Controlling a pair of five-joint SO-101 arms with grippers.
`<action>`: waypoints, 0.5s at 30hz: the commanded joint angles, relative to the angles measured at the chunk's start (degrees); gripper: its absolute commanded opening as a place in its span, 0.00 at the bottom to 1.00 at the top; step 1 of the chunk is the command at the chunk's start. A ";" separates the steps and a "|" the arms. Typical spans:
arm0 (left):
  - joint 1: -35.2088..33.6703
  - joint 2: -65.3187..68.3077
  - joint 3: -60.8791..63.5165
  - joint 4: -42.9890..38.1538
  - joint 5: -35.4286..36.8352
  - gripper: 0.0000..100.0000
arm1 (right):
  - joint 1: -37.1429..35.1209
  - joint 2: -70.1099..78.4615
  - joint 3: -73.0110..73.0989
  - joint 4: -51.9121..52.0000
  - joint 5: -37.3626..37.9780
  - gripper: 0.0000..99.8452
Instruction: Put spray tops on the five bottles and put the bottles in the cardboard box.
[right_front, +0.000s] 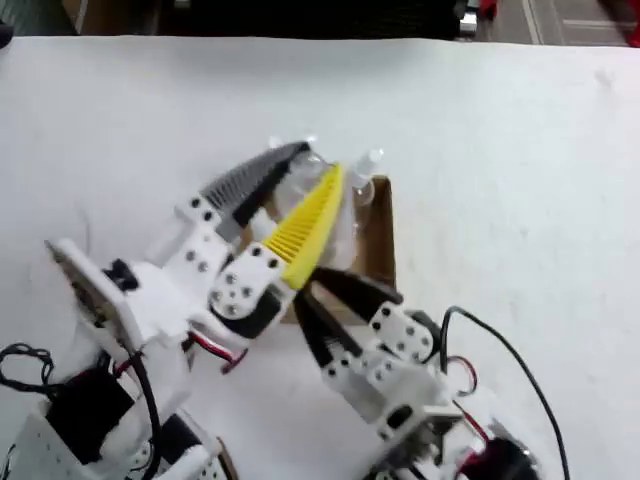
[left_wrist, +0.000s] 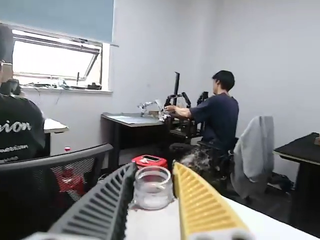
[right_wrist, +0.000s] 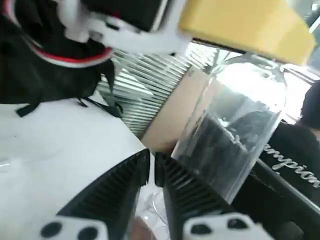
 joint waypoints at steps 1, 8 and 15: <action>2.59 -0.75 -0.35 0.88 0.53 0.02 | 8.31 0.40 3.60 -6.02 0.26 0.02; 2.51 -0.75 -0.35 4.31 0.44 0.02 | 16.31 0.31 5.98 -7.34 0.26 0.02; 2.15 -0.57 -0.09 4.48 -4.31 0.02 | 14.90 0.22 4.31 -4.00 0.26 0.02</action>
